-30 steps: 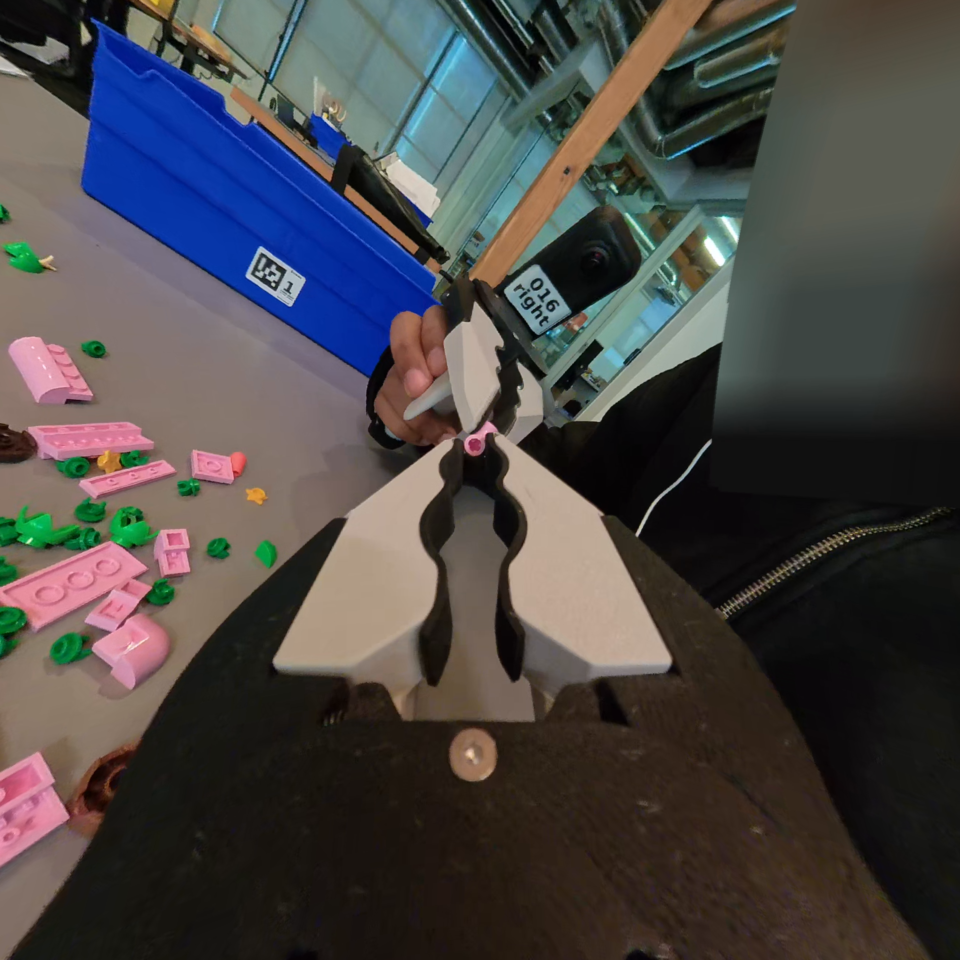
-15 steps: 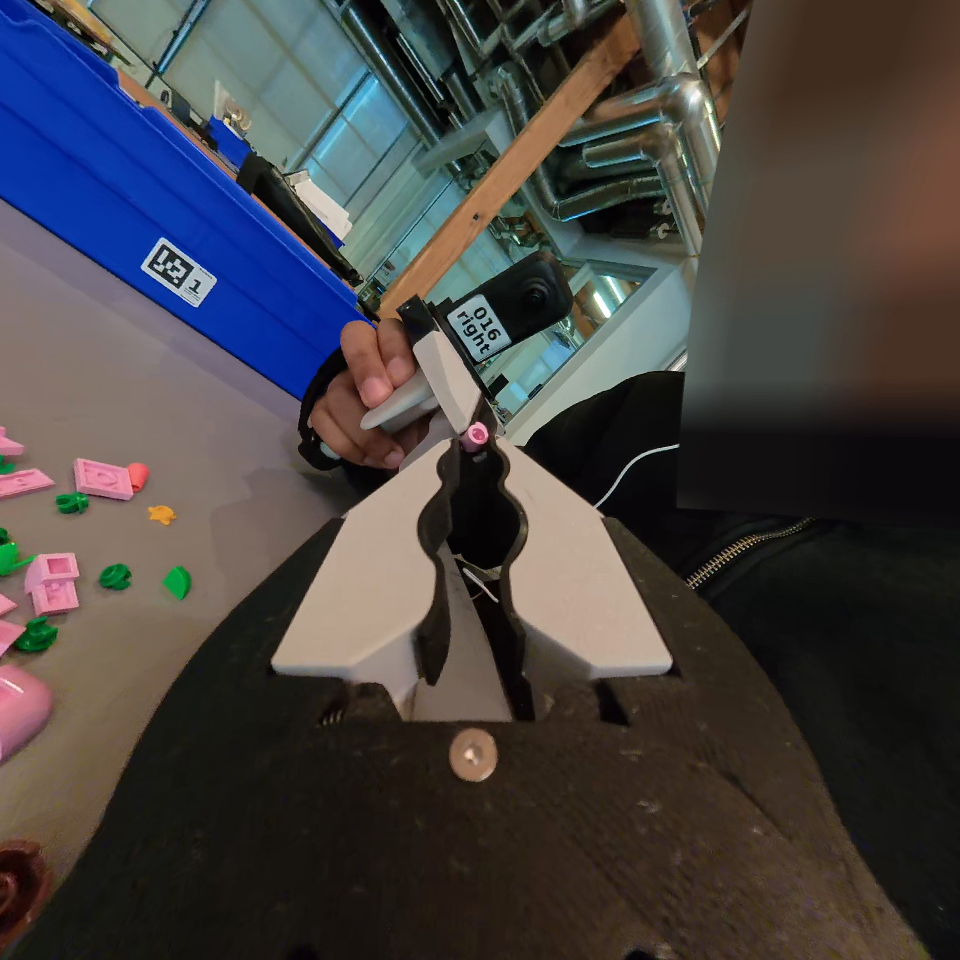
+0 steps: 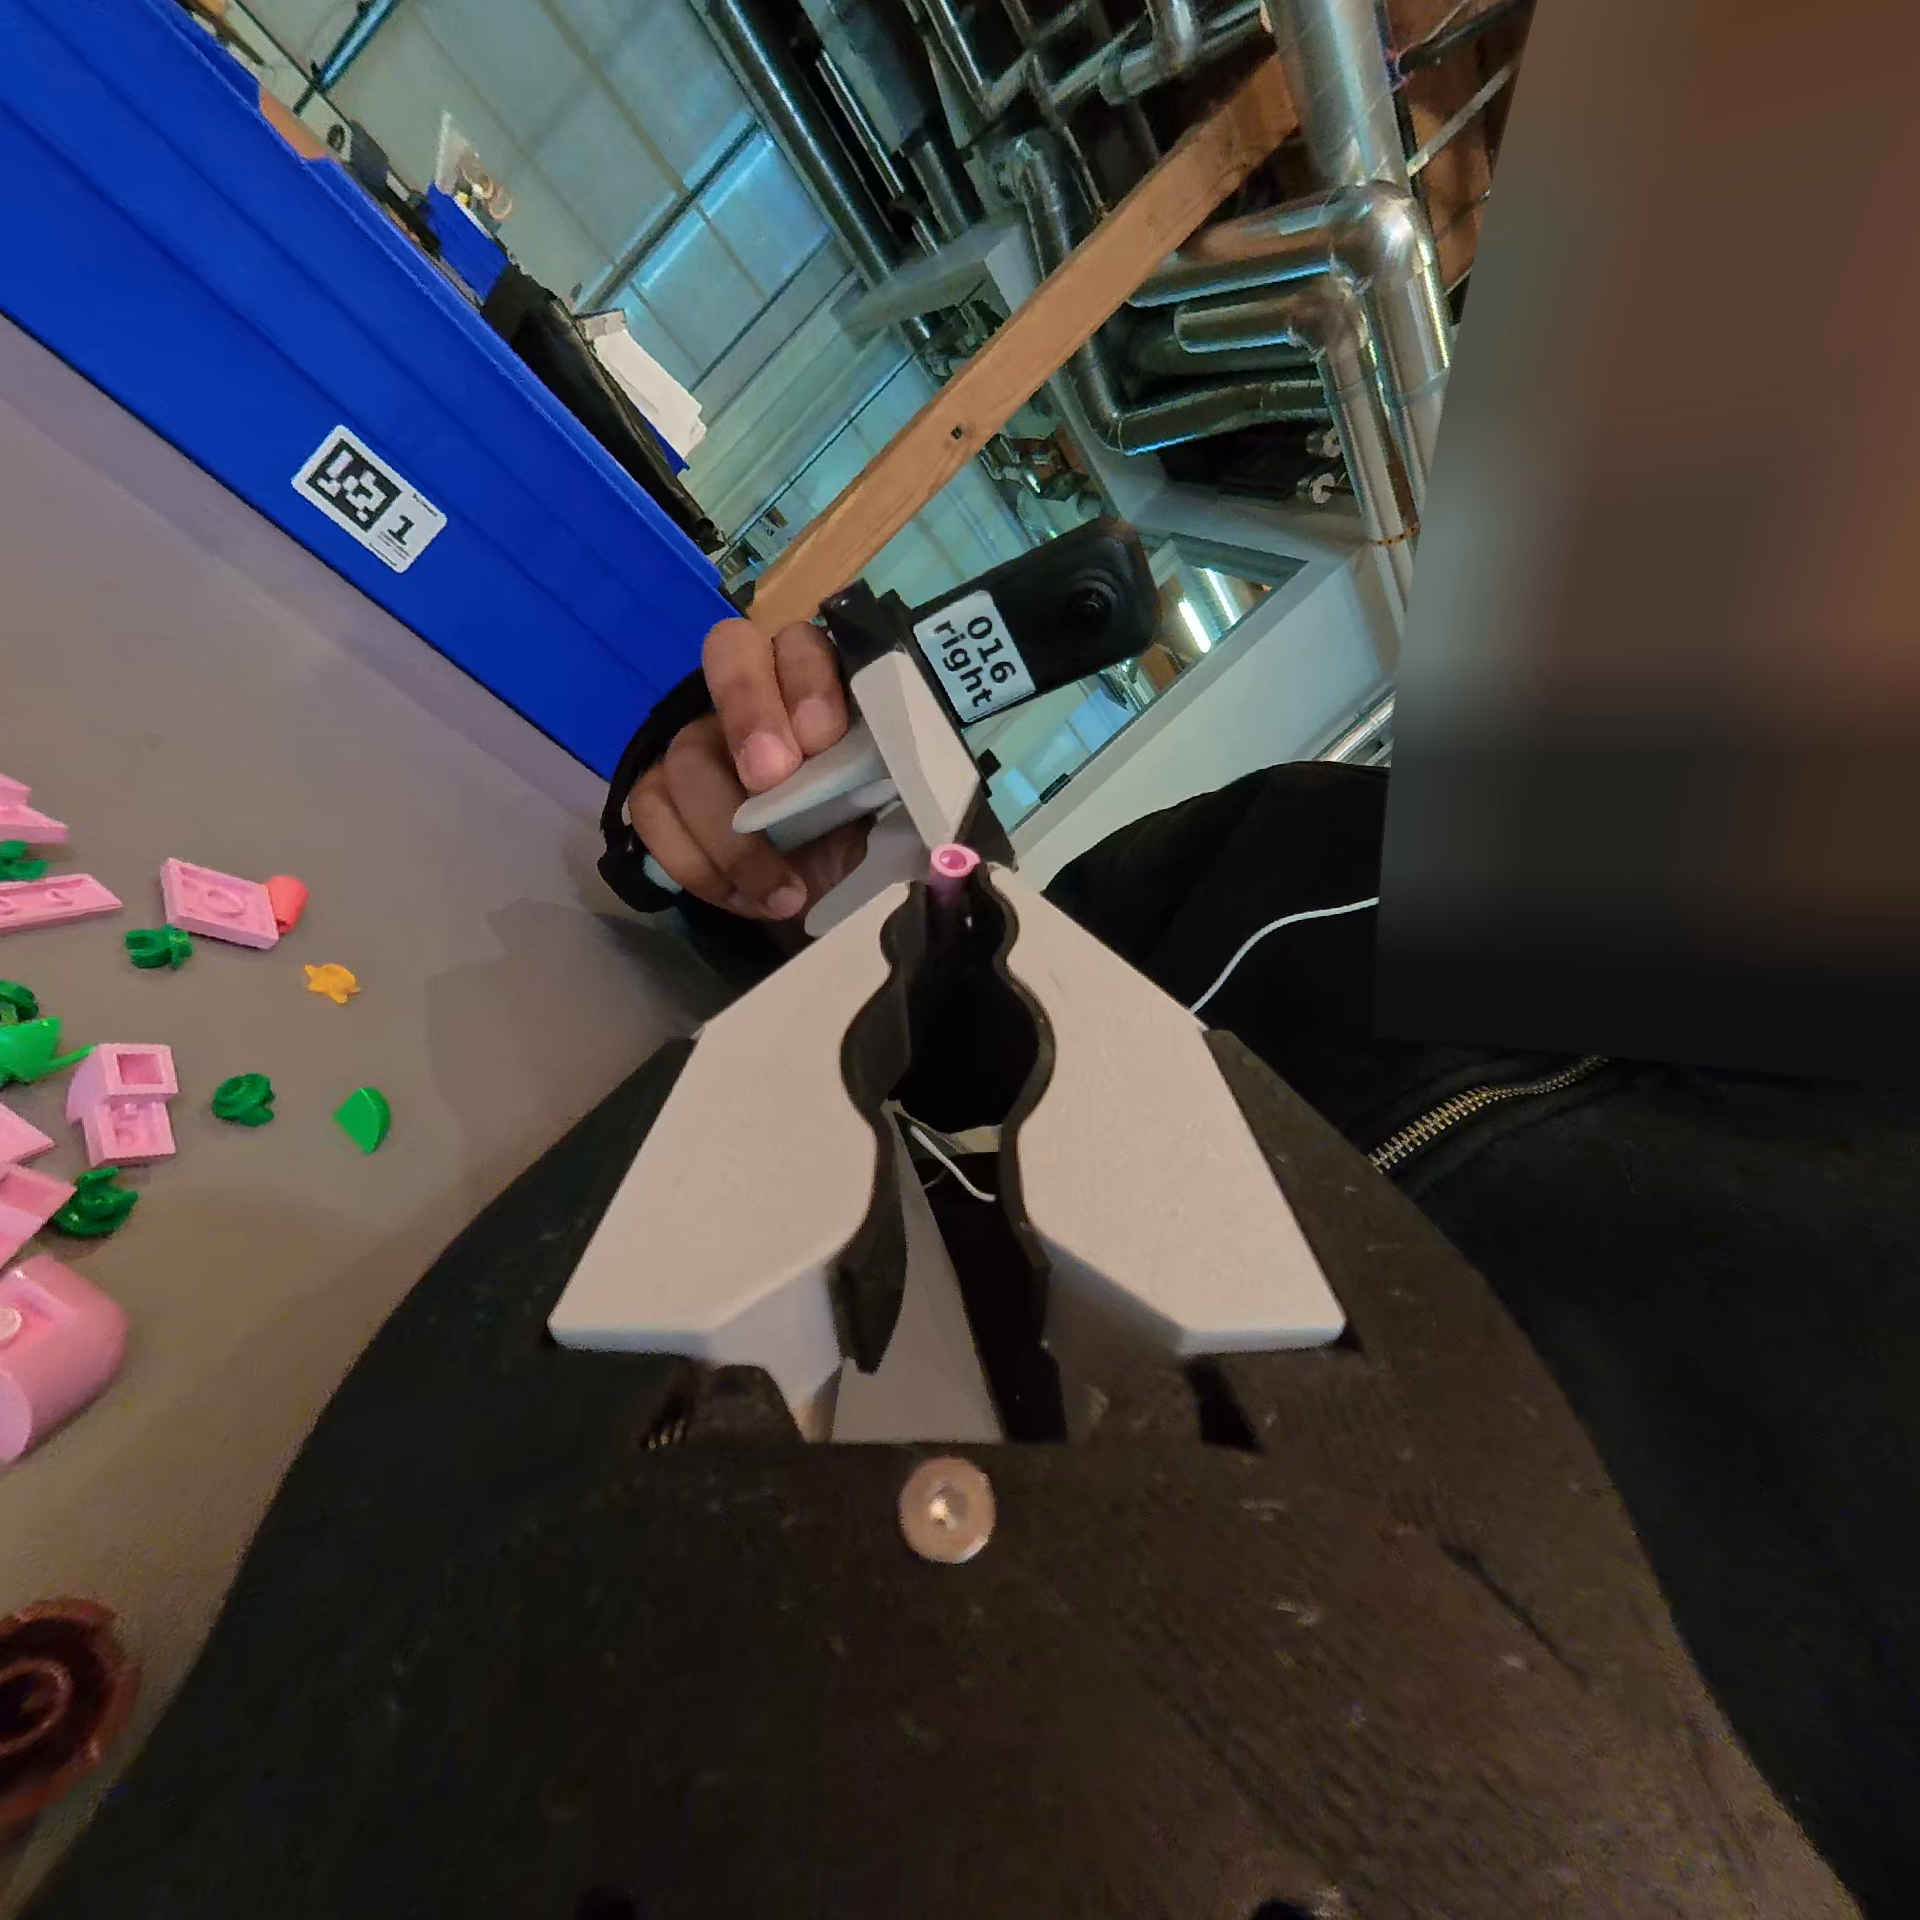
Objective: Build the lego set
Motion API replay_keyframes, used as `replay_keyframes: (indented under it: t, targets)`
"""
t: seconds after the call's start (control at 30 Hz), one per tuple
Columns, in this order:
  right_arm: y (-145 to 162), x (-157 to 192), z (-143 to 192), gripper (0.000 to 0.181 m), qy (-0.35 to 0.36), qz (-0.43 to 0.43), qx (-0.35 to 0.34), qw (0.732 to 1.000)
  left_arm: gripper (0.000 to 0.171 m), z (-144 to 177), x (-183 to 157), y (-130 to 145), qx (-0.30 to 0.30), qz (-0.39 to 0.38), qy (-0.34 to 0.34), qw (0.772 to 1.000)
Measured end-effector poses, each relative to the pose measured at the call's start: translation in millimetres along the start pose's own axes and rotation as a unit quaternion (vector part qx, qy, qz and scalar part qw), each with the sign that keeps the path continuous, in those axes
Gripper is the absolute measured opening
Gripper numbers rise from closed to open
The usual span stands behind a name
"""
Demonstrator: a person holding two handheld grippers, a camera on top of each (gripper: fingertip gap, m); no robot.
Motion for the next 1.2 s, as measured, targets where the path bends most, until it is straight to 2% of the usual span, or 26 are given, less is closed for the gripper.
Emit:
replay_keyframes:
  t: [0.2,0.3,0.6,0.8,1.2]
  targets:
    - [-0.6,2.0,0.8,0.005,-0.007,0.000,0.003,1.000,0.006,-2.3,-2.4,2.5,0.008,0.007,0.013,1.000]
    - [-5.6,0.9,1.4,0.005,-0.001,-0.006,-0.010,1.000,0.005,-3.1,-5.8,-1.9,-0.010,-0.006,0.018,1.000]
    - [-14.2,-4.4,-1.5,0.005,-0.016,-0.105,-0.063,0.992,0.004,-2.2,-10.0,-12.0,-0.046,-0.039,0.011,0.998]
    - [-15.6,-6.6,-0.9,0.005,0.005,-0.083,-0.064,0.994,0.012,-0.8,-3.9,-13.2,-0.064,-0.019,0.002,0.998]
    - [-11.5,-7.6,-3.6,0.005,0.025,-0.059,-0.050,0.997,0.006,-0.8,-3.1,-13.2,-0.069,-0.013,0.008,0.997]
Point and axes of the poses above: each gripper's, where its closed fingertips meet, z back along the fingers, y out of its underside, x = y × z across the jaws, the point moved 3 cm from there along z, back along the fingers, and after that the axes turned 13 degrees about -z, right-handed, at the moved point
